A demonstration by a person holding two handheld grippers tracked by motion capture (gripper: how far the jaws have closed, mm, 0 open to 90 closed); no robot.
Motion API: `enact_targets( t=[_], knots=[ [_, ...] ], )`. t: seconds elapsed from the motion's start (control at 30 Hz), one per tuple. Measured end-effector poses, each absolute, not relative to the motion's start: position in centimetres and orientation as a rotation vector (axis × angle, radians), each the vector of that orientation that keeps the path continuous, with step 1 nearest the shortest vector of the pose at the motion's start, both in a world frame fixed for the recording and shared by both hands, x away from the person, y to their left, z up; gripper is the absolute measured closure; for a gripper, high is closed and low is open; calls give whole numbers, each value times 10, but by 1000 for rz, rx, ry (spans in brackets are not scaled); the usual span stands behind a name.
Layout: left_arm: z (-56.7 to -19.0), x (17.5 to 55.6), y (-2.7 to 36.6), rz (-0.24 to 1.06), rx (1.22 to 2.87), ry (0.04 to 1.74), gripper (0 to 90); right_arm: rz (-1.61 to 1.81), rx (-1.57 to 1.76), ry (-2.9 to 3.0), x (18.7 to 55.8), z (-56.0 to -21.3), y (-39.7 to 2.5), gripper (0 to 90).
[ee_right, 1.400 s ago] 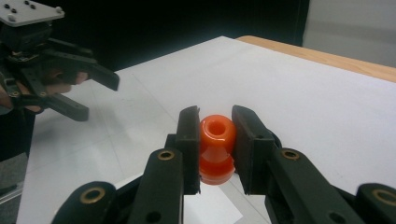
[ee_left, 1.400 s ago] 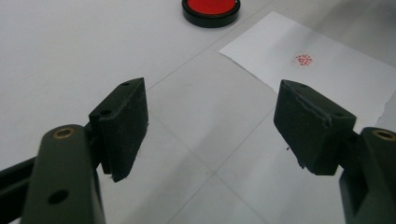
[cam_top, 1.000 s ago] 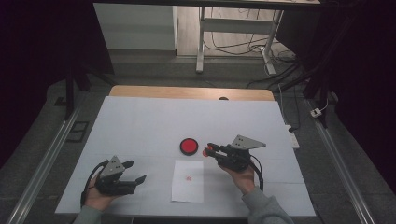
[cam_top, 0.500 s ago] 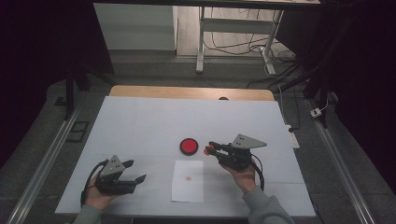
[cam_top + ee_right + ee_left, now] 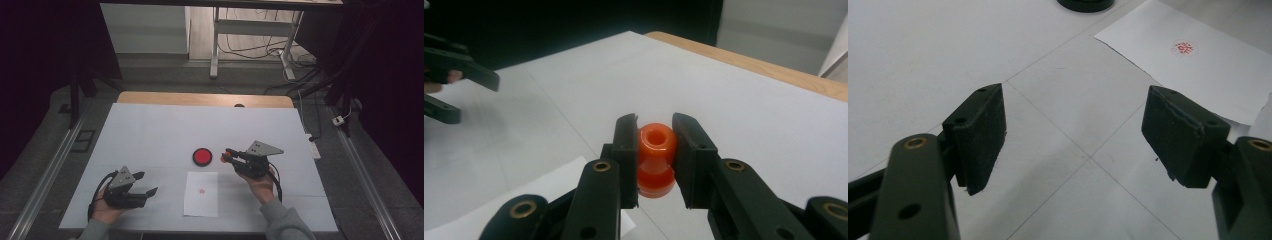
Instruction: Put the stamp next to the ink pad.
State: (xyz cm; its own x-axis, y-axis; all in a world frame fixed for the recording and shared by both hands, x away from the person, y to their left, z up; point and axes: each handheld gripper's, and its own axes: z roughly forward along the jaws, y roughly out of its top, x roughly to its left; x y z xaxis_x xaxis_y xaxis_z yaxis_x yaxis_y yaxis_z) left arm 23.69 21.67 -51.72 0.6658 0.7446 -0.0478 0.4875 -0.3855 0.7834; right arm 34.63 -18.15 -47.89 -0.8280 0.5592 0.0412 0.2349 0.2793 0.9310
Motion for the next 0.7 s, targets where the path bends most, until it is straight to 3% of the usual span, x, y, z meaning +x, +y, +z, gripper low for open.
enact_targets(
  t=[0.7],
  knots=[
    [-519, 238, 215, 390, 2073, 947, 265, 1342, 775, 2333, 374, -502, -165, 724]
  ],
)
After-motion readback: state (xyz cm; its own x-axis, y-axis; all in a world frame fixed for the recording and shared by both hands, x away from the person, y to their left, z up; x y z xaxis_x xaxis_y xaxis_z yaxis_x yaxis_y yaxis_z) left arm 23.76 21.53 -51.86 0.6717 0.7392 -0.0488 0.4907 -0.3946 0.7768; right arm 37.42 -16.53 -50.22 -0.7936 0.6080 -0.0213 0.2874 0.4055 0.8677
